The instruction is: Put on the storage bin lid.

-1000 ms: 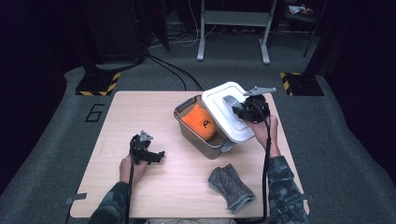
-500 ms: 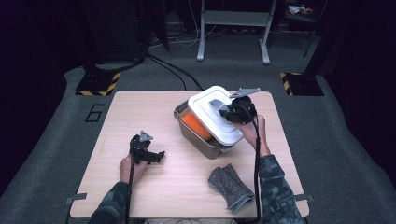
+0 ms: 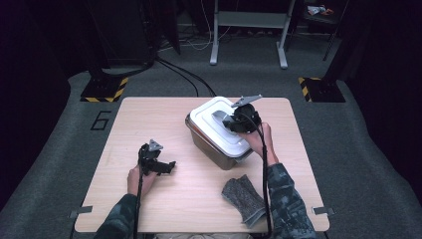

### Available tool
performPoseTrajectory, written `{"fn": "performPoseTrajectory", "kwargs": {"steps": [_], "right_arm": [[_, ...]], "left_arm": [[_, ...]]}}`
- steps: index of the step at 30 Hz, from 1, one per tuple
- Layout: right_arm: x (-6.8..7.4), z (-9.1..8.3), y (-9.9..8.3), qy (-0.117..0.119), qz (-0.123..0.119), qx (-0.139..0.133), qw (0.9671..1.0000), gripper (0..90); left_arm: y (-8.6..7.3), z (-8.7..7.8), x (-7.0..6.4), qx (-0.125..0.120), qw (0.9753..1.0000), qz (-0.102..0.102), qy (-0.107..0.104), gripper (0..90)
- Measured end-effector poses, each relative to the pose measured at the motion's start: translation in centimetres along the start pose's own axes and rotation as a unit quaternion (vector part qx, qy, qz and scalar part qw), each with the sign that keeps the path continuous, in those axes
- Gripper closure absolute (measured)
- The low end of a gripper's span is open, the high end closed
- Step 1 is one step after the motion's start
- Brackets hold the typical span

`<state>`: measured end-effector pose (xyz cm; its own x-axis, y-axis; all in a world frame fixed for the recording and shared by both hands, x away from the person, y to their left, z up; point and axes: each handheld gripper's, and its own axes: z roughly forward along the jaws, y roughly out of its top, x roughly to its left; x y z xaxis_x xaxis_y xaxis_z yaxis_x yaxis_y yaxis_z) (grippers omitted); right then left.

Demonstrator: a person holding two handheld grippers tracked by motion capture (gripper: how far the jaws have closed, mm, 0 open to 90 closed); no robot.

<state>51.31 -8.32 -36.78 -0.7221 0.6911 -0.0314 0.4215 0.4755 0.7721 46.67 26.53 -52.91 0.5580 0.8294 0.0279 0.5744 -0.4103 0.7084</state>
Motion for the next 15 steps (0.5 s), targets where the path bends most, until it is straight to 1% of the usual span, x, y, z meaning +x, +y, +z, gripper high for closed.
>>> {"fn": "performPoseTrajectory", "kwargs": {"steps": [1,4,5,9,11,15], "right_arm": [[0.2,0.4,0.0,0.000,-0.002,0.005,1.0000,66.9],[0.2,1.0,0.0,0.000,-0.009,0.011,0.9999,66.8],[0.3,1.1,0.0,0.001,0.002,0.011,0.9999,66.8],[0.3,1.4,0.2,0.006,-0.003,0.008,0.9999,66.8],[0.5,1.5,0.3,0.006,0.003,0.010,0.9999,66.8],[0.5,1.6,0.3,0.008,-0.001,0.011,0.9999,66.8]], "left_arm": [[0.0,0.0,0.0,0.001,1.0000,0.000,-0.001,0.3],[0.0,0.0,0.0,0.001,1.0000,0.000,-0.001,0.3],[0.0,0.0,0.0,0.001,1.0000,0.000,-0.001,0.4],[0.0,0.0,0.0,0.001,1.0000,0.000,-0.001,0.3],[0.0,0.0,0.0,0.001,1.0000,0.000,-0.001,0.4],[0.0,0.0,0.0,0.001,1.0000,0.001,-0.001,0.3]]}}
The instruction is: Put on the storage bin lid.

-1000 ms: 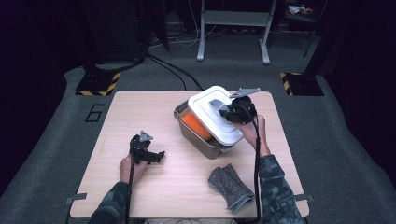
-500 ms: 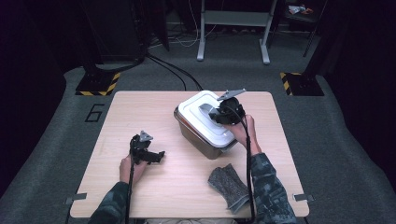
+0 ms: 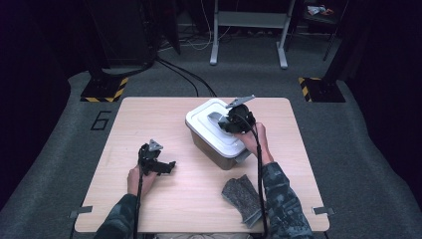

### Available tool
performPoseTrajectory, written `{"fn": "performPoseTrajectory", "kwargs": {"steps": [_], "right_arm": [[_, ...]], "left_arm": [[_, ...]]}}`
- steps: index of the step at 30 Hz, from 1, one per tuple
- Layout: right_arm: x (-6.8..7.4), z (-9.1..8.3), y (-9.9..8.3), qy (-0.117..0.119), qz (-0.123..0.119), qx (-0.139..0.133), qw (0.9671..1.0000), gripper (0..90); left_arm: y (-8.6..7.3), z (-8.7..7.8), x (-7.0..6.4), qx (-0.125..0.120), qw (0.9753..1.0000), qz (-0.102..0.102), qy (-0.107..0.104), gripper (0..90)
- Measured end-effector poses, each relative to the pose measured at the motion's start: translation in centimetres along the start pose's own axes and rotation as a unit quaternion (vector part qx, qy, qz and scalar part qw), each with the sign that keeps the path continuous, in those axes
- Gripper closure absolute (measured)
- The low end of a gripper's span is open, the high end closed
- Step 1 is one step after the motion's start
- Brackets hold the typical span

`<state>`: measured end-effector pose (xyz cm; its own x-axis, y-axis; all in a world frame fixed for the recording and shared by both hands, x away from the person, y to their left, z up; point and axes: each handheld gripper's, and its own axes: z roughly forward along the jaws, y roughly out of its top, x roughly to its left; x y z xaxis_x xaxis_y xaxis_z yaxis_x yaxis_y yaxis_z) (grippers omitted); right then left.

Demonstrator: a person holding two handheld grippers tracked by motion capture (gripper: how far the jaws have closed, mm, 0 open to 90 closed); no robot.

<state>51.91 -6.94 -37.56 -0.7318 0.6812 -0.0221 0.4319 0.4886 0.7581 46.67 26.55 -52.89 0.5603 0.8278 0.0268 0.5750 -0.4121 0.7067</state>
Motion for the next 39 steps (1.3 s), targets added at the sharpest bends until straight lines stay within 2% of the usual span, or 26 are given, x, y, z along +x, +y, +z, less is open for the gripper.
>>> {"fn": "performPoseTrajectory", "kwargs": {"steps": [8,11,13,14,21,25,26,27,28,29,30,31,32,36,39], "right_arm": [[0.3,0.4,-0.2,0.004,-0.015,0.007,0.9999,66.9],[0.5,0.3,-0.3,0.004,-0.006,0.005,1.0000,66.9],[0.4,0.3,-0.4,0.002,-0.011,0.001,0.9999,66.8],[0.6,0.4,-0.5,-0.001,-0.007,-0.002,1.0000,66.7],[0.6,0.3,-0.4,-0.007,-0.017,0.005,0.9998,66.3],[0.6,0.4,-0.4,-0.016,-0.014,0.006,0.9998,59.6],[0.5,0.4,-0.4,-0.019,-0.009,0.008,0.9998,50.3],[0.5,0.4,-0.4,-0.019,-0.009,0.008,0.9998,50.3],[0.4,0.2,-0.4,-0.023,-0.006,0.008,0.9997,44.2],[0.4,0.2,-0.4,-0.023,-0.006,0.008,0.9997,44.2],[0.3,-0.1,-0.4,-0.025,-0.001,0.004,0.9997,35.3],[0.3,-0.1,-0.4,-0.025,-0.001,0.004,0.9997,35.3],[0.2,-0.5,-0.5,-0.036,0.006,-0.008,0.9993,28.3],[0.1,-1.4,-0.7,-0.043,0.020,-0.016,0.9987,17.9],[0.1,-1.9,-0.7,-0.046,0.026,-0.014,0.9985,14.8]], "left_arm": [[0.0,0.0,0.0,-0.002,1.0000,-0.001,0.002,0.3],[0.0,0.1,0.0,-0.003,1.0000,-0.001,0.002,0.3],[0.0,0.0,0.0,0.002,1.0000,0.000,0.000,0.3],[0.0,0.1,0.0,-0.004,1.0000,-0.001,0.002,0.4],[0.0,0.0,0.0,-0.001,1.0000,0.000,0.000,0.3],[0.0,0.0,0.0,0.002,1.0000,0.000,-0.001,0.3],[0.0,0.0,0.0,0.000,1.0000,0.000,0.000,0.3],[0.0,0.0,0.0,0.000,1.0000,0.000,0.000,0.3],[0.0,0.0,0.0,-0.002,1.0000,-0.001,0.002,0.3],[0.0,0.0,0.0,0.000,1.0000,0.000,0.000,0.3],[0.0,0.0,0.0,0.001,1.0000,0.000,0.000,0.3],[0.0,0.1,0.0,-0.004,1.0000,-0.001,0.002,0.3],[0.0,0.1,0.0,-0.004,1.0000,-0.001,0.002,0.3],[0.0,0.1,0.0,-0.004,1.0000,-0.001,0.002,0.4],[0.0,0.0,0.0,0.000,1.0000,0.000,0.001,0.3]]}}
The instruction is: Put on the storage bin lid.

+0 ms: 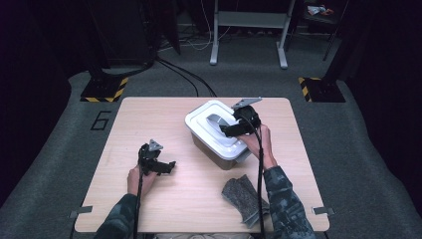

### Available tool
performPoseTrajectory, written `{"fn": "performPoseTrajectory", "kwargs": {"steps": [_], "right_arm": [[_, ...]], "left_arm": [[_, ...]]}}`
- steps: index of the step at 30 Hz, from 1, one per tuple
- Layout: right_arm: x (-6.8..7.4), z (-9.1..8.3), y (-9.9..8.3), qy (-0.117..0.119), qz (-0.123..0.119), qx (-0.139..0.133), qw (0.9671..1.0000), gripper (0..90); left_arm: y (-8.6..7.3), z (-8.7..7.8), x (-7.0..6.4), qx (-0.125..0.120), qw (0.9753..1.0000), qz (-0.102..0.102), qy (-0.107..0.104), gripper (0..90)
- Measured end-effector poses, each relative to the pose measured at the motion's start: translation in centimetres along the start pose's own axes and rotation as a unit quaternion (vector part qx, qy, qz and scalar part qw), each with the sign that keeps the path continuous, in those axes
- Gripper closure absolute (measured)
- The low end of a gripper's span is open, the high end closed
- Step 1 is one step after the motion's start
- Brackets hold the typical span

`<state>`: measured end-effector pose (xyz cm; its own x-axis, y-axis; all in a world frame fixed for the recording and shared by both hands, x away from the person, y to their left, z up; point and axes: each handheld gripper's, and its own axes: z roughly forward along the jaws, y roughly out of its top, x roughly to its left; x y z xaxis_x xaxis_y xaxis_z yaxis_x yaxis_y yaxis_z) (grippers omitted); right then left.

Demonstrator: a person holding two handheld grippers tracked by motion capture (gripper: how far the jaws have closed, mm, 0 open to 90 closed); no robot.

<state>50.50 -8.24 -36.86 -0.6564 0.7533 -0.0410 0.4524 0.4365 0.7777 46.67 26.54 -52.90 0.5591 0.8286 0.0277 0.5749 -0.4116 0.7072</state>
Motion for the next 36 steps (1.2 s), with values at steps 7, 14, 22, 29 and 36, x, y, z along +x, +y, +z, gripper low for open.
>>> {"fn": "performPoseTrajectory", "kwargs": {"steps": [7,14,22,29,36], "right_arm": [[-0.1,-2.0,-0.5,-0.003,0.001,0.008,1.0000,8.9],[-0.5,-4.3,-1.8,-0.013,-0.003,0.002,0.9999,8.5],[-1.1,-7.4,-4.0,-0.040,-0.006,-0.013,0.9991,9.0],[-1.4,-9.5,-6.6,-0.064,0.000,-0.018,0.9978,9.5],[-2.0,-10.5,-9.8,-0.079,0.019,-0.013,0.9966,9.6]], "left_arm": [[0.0,0.0,0.0,0.000,1.0000,0.000,0.000,0.3],[0.0,0.0,0.0,0.002,1.0000,0.000,-0.001,0.4],[0.0,0.0,0.0,0.002,1.0000,0.001,-0.001,0.3],[0.0,0.0,0.0,0.002,1.0000,0.001,-0.001,0.3],[0.0,0.0,0.0,0.002,1.0000,0.000,-0.001,0.3]]}}
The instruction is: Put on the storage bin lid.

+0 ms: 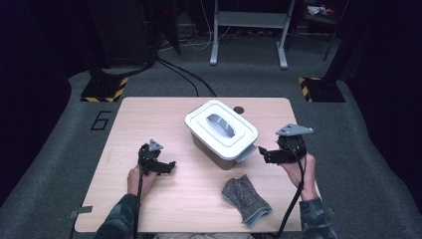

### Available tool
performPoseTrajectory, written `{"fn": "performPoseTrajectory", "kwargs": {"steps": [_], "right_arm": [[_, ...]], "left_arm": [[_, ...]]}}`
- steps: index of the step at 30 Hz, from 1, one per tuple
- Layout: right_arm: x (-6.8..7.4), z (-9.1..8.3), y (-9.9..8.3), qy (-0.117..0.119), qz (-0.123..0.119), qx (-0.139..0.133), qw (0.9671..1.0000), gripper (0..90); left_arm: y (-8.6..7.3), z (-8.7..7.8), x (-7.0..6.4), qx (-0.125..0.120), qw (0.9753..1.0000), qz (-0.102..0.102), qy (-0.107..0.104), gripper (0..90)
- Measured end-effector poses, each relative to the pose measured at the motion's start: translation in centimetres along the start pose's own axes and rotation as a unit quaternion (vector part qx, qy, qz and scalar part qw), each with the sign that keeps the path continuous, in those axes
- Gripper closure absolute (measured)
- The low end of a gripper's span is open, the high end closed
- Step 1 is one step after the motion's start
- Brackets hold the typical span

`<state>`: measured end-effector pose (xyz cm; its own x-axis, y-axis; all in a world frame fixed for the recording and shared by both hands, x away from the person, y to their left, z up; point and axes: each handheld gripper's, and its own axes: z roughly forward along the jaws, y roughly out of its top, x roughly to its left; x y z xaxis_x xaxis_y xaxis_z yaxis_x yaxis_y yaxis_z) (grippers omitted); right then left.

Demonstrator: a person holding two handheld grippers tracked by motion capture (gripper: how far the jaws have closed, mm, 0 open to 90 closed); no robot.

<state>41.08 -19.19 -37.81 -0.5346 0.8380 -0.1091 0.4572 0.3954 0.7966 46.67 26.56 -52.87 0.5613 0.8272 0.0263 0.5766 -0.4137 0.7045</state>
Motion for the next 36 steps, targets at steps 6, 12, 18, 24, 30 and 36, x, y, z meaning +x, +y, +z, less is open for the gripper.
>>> {"fn": "performPoseTrajectory", "kwargs": {"steps": [6,12,18,24,30,36], "right_arm": [[-0.8,-0.5,-3.9,-0.024,0.021,0.013,0.9994,9.8],[-1.4,0.0,-8.1,-0.024,0.052,0.027,0.9980,9.7],[-2.0,1.5,-12.8,-0.028,0.090,0.052,0.9942,9.4],[-2.0,2.3,-15.0,-0.036,0.098,0.063,0.9925,9.3],[-2.0,3.0,-16.2,-0.042,0.102,0.068,0.9916,8.0],[-2.1,3.3,-16.7,-0.048,0.104,0.062,0.9915,5.6]], "left_arm": [[0.0,0.0,0.0,0.000,1.0000,0.000,0.000,0.3],[0.0,0.0,0.0,0.000,1.0000,0.000,0.000,0.4],[0.0,0.0,0.0,0.000,1.0000,0.000,0.001,0.3],[0.0,0.0,0.0,0.000,1.0000,0.000,0.000,0.3],[0.0,0.0,0.0,0.000,1.0000,-0.001,0.001,0.3],[0.0,0.0,0.0,0.000,1.0000,-0.001,0.001,0.3]]}}
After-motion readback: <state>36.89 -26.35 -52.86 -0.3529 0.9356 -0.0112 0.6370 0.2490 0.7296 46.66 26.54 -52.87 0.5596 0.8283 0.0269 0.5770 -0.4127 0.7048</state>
